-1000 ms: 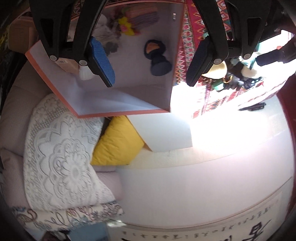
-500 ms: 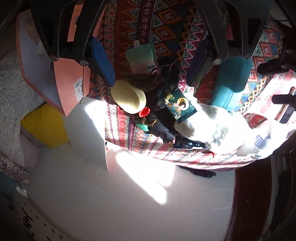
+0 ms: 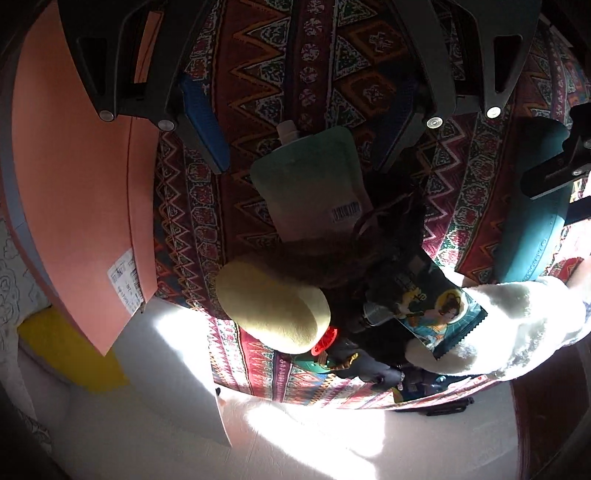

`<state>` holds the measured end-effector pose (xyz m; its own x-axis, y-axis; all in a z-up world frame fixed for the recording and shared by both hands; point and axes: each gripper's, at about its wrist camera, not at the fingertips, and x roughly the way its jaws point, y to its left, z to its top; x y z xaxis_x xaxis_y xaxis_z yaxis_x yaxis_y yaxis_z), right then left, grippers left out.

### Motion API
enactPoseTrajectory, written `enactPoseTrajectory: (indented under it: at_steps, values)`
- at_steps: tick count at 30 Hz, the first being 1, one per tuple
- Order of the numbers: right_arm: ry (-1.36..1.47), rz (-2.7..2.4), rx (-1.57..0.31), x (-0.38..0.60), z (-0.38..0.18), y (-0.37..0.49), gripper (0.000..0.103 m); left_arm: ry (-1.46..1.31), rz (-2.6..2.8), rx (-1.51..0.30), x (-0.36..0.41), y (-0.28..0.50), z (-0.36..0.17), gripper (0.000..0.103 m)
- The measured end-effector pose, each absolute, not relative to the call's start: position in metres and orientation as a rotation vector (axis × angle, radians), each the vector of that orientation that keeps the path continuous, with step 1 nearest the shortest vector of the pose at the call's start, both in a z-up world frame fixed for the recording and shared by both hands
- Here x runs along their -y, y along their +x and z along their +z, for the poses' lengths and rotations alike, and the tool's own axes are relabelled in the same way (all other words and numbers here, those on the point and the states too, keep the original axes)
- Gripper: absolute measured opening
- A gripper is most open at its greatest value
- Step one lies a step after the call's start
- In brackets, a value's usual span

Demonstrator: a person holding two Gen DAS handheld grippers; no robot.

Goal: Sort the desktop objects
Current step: 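Grasp the teal oval case with the left gripper while the right grasps the pink-green tube, then carry the teal case and tube into the orange box and open both grippers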

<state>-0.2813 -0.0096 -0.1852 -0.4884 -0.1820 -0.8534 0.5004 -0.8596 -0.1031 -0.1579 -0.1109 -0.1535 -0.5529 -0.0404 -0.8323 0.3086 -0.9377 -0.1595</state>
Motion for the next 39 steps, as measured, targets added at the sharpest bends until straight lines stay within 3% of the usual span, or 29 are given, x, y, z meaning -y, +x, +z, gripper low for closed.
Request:
enactPoseTrajectory:
  at_steps: [4,7,10,13,16,22,28,33,34,36,39]
  values:
    - [1.293,-2.328,-0.466,0.018,-0.194,-0.301,0.082,1.391,-2.548,-0.297,0.11,-0.172,-0.165,0.092]
    - [1.322,-2.282,-0.5,0.031,-0.206,-0.311,0.081,1.403,-2.588,-0.319,0.115,-0.168,-0.163,0.089]
    - [1.341,-2.238,-0.389,0.03,-0.2,-0.314,0.059,1.389,-2.67,-0.346,0.123,-0.154,-0.161,0.081]
    - [1.325,-2.223,-0.371,0.027,-0.19,-0.304,0.047,1.361,-2.7,-0.428,0.136,-0.131,-0.156,0.07]
    - [1.319,-2.143,-0.264,0.02,-0.181,-0.288,0.017,1.356,-2.695,-0.449,0.141,-0.109,-0.151,0.067]
    - [1.289,-2.108,-0.276,0.015,-0.173,-0.265,0.015,1.382,-2.692,-0.519,0.144,-0.075,-0.143,0.067]
    - [1.343,-2.067,-0.231,0.009,-0.184,-0.261,0.015,1.426,-2.632,-0.402,0.132,-0.087,-0.151,0.068]
    - [1.381,-2.06,-0.225,0.008,-0.194,-0.264,0.015,1.392,-2.595,-0.283,0.136,-0.115,-0.165,0.082]
    - [1.379,-2.059,-0.222,0.008,-0.194,-0.264,0.015,1.386,-2.596,-0.269,0.137,-0.116,-0.165,0.081]
    - [1.371,-2.062,-0.21,0.007,-0.192,-0.265,0.015,1.39,-2.618,-0.256,0.134,-0.114,-0.162,0.067]
    - [1.336,-2.053,-0.184,0.006,-0.184,-0.263,0.015,1.385,-2.612,-0.243,0.133,-0.105,-0.158,0.067]
